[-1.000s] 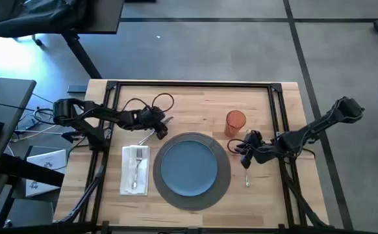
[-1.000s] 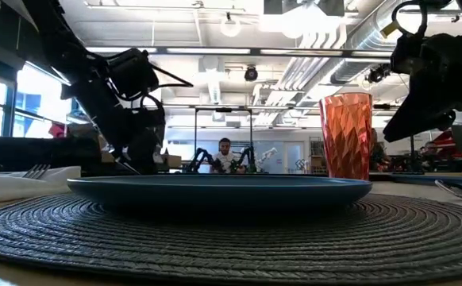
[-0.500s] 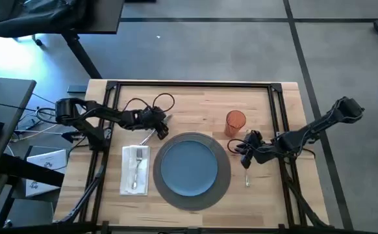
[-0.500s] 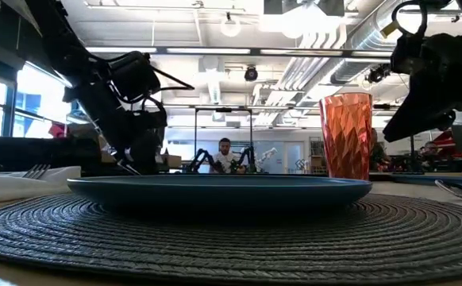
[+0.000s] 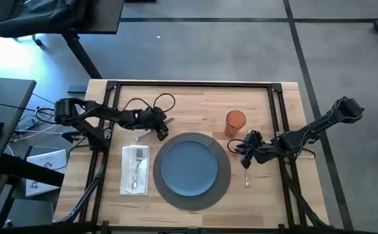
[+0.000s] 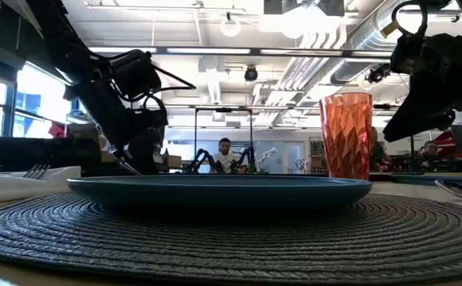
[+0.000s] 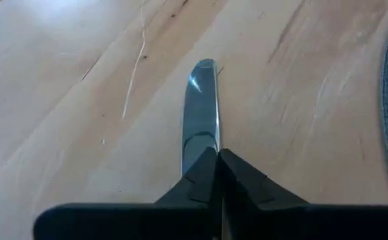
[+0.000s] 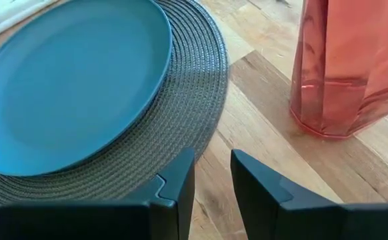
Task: Set table place
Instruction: Put the silver table knife to the right of the gray table mat
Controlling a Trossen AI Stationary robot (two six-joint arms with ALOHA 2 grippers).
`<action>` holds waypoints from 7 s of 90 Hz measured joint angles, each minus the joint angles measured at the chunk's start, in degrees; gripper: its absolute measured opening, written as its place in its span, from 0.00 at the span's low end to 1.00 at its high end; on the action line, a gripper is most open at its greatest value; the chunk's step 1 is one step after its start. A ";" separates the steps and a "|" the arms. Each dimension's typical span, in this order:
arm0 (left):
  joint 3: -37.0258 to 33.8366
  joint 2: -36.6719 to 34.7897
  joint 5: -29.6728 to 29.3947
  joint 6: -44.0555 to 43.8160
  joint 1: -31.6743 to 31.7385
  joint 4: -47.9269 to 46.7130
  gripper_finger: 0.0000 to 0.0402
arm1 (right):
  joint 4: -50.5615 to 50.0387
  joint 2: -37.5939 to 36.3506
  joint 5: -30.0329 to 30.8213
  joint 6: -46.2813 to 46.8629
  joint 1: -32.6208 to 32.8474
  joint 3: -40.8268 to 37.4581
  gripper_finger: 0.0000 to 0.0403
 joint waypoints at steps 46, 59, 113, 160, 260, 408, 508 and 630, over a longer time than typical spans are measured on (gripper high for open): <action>4.75 -7.22 -1.29 -0.15 -1.57 -9.62 0.00 | -0.02 0.00 -0.35 0.39 0.01 0.00 0.21; 4.77 -8.08 -1.63 -0.17 -1.48 -11.68 0.00 | -0.02 0.02 -0.35 0.42 0.01 0.00 0.21; 2.67 -6.17 1.97 -1.17 1.09 -10.03 0.41 | -0.63 0.02 -0.42 -0.15 0.02 0.00 0.21; 2.74 -3.55 1.38 -0.14 0.73 -9.56 0.42 | -0.87 0.02 -0.42 -0.15 0.02 0.00 0.21; 5.49 -7.87 1.60 -0.11 -0.16 -17.14 0.42 | -2.32 -0.92 -9.73 -8.29 0.02 5.85 0.21; -2.26 -17.96 -0.74 -5.25 -3.39 -31.88 0.42 | -0.48 74.44 -27.26 -35.56 -35.23 78.44 0.21; -3.92 -17.11 2.80 -3.10 -3.41 -19.00 0.42 | -9.84 76.30 -29.70 -35.65 -33.02 77.81 0.21; -5.59 -12.90 8.72 -6.60 5.61 -5.41 0.42 | 0.55 79.99 -27.89 -41.51 -37.31 78.23 0.21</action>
